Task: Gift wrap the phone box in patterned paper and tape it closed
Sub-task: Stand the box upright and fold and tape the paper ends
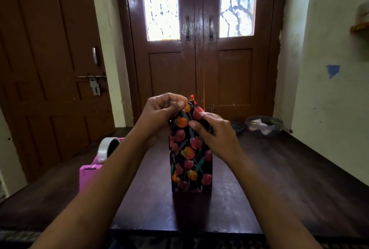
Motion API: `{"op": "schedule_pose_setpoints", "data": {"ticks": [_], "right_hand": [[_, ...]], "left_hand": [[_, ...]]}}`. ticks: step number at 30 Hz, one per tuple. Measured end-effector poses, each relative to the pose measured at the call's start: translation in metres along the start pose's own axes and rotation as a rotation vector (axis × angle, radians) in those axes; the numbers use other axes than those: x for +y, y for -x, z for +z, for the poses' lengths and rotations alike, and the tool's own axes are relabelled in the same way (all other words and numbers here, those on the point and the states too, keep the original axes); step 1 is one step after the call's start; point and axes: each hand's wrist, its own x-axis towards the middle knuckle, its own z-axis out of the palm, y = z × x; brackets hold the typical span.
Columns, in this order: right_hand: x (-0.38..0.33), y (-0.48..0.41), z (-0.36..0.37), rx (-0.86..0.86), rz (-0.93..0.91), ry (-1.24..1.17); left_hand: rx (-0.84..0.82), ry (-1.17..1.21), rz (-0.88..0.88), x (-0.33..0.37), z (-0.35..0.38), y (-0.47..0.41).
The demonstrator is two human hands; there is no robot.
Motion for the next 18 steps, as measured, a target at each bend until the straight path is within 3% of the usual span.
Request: {"op": "schedule_pose_setpoints", "data": {"ticks": [7, 14, 18], "right_hand": [[0.000, 0.002, -0.001, -0.035, -0.028, -0.012], [0.004, 0.000, -0.002, -0.007, 0.009, 0.007], [0.001, 0.004, -0.004, -0.026, 0.012, 0.010]], "left_hand": [[0.094, -0.020, -0.144, 0.010, 0.009, 0.000], [0.305, -0.359, 0.157, -0.007, 0.023, 0.013], [0.408, -0.469, 0.226, -0.020, 0.029, 0.026]]}}
